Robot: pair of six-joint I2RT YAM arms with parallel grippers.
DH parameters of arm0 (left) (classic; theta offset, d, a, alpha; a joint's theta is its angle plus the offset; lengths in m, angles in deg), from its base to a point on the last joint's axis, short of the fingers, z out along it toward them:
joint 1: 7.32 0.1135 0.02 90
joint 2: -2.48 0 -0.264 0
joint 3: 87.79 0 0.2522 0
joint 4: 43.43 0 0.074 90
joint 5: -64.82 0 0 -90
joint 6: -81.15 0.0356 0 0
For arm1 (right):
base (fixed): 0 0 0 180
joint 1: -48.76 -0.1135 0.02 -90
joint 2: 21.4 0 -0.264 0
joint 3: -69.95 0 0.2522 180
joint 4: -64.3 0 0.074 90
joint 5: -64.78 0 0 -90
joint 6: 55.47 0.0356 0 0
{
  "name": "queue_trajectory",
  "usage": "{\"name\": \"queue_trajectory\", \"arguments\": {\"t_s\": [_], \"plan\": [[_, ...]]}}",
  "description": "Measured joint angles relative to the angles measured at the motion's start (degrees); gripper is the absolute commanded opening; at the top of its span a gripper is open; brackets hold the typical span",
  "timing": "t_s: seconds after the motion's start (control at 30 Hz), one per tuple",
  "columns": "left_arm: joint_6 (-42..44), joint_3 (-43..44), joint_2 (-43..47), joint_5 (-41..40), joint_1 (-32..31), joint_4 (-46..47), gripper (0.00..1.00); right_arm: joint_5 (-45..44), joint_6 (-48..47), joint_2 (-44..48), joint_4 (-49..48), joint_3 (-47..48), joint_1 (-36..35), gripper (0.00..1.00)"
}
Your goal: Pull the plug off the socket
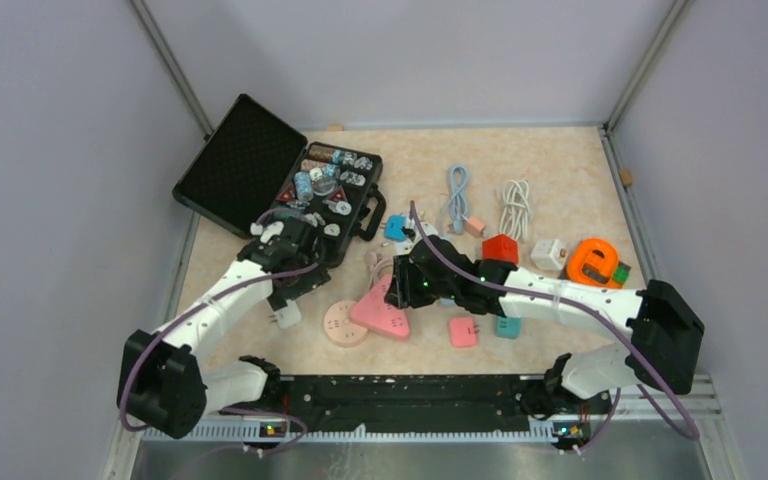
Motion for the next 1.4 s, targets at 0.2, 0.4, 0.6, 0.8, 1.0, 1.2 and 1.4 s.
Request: {"name": "queue_trajectory", "arguments": {"t_s": [0.2,0.4,0.6,0.8,1.0,1.2,1.4], "plan": [[6.8,0.9,6.2,11.5,0.1,4.3,0.99,-0.3,1.4,0.4,-0.2,-2.3,0.5,0.72],[10.4,-0.7,8.8,22.0,0.1,8.5,0.86,-0.4,3.5,1.3,-1.6,-5.2,1.3,0.80],[10.9,-5.3,8.5,26.8,-0.3,8.8,0.68,1.2,7.0,1.5,-6.2,-9.0,3.3,0.80],[10.9,-6.2,4.8,25.6,-1.7,6.2,0.65,4.5,10.3,0.8,-11.8,-11.7,4.7,0.80],[10.5,-6.3,2.6,24.5,-3.2,5.4,0.62,7.3,12.2,-3.4,-16.5,-11.9,5.9,0.80],[10.2,-7.5,1.4,23.2,-4.4,5.2,0.59,8.7,12.9,-6.4,-17.9,-12.0,6.3,0.80],[9.6,-8.2,0.4,23.1,-5.2,5.7,0.55,12.3,12.8,-9.4,-20.7,-12.0,6.4,0.79]]}}
